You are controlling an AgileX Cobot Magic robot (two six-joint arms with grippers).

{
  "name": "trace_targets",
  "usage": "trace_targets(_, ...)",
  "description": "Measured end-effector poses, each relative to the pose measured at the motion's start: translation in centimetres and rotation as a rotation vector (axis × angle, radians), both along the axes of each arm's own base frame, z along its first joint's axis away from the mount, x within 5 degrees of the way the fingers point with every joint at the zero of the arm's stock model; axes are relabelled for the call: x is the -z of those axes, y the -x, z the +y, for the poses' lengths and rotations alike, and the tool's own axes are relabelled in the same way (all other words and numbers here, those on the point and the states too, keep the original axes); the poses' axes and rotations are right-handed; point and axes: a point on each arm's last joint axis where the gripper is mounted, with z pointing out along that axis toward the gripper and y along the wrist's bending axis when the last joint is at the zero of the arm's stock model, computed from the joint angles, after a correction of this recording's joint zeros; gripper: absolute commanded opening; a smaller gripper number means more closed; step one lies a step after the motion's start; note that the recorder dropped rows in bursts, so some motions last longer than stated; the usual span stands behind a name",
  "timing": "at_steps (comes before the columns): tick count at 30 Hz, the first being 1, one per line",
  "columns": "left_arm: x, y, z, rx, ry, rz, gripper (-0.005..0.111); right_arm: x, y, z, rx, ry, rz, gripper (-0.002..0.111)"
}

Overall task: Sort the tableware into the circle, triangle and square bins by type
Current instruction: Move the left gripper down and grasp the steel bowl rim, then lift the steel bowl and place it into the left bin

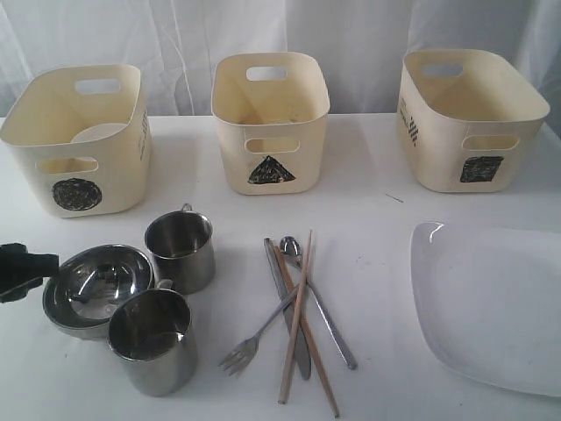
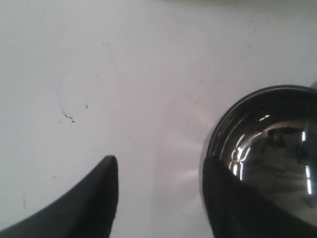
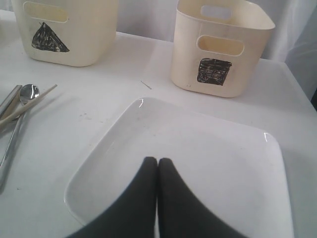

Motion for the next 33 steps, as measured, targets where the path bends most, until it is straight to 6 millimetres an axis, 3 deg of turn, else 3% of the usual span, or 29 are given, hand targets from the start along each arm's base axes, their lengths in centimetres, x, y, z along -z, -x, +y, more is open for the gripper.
trace_targets(6, 2.1, -1.5, -0.6, 0.028, 0.029, -0.003, 0.056, 0.0, 0.0, 0.0, 0.000, 0.000, 0.000, 0.000)
trace_targets(13, 3.6, -2.0, -0.8, 0.034, 0.032, 0.031, 0.055, 0.0, 0.0, 0.0, 0.000, 0.000, 0.000, 0.000)
trace_targets(16, 3.8, -2.1, -0.8, 0.034, 0.032, 0.035, 0.040, 0.0, 0.0, 0.0, 0.000, 0.000, 0.000, 0.000)
trace_targets(21, 3.9, -2.1, -0.9, 0.032, 0.037, 0.036, 0.000, 0.0, 0.0, 0.0, 0.000, 0.000, 0.000, 0.000)
trace_targets(29, 3.4, -2.3, -1.0, 0.025, 0.051, 0.012, 0.000, 0.0, 0.0, 0.0, 0.003, -0.011, 0.000, 0.000)
trace_targets(33, 1.7, -1.9, 0.0, 0.019, -0.002, 0.005, 0.000, 0.0, 0.0, 0.0, 0.003, -0.011, 0.000, 0.000)
